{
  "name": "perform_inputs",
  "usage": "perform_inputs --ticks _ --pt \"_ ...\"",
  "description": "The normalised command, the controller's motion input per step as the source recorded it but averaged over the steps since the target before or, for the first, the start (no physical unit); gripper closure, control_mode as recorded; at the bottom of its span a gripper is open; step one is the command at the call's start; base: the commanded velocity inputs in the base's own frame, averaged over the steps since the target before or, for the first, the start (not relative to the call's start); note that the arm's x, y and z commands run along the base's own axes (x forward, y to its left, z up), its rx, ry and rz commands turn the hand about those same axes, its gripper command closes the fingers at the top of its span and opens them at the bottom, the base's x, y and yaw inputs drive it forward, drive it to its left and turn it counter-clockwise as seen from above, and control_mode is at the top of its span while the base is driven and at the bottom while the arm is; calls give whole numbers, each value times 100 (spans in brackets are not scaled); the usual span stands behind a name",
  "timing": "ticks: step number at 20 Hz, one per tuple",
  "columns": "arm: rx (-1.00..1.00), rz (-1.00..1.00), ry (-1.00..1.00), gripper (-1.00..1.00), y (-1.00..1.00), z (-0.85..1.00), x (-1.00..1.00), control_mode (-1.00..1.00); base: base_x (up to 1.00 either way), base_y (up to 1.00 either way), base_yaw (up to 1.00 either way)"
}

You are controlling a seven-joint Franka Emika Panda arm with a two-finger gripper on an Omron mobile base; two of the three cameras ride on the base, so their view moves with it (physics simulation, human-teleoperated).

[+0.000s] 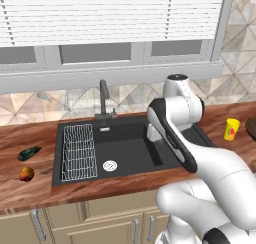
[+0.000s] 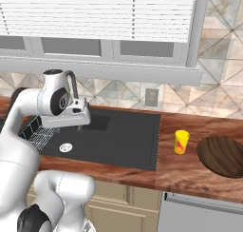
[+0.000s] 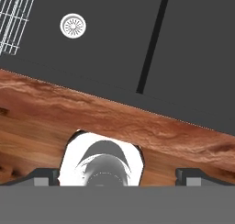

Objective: Remove the eggplant and peach from the sink. Then move the bowl and cup from the counter to the sink for washing.

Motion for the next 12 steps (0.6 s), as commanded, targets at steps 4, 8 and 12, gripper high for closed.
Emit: perform_inputs --ticks 4,8,12 --pt "-6 0 -3 -100 -25 0 -13 -100 0 0 0" --pt "-5 0 -4 -100 -25 0 -15 -100 0 0 0" --pt "-1 0 -3 -100 -22 0 -18 -100 0 0 0"
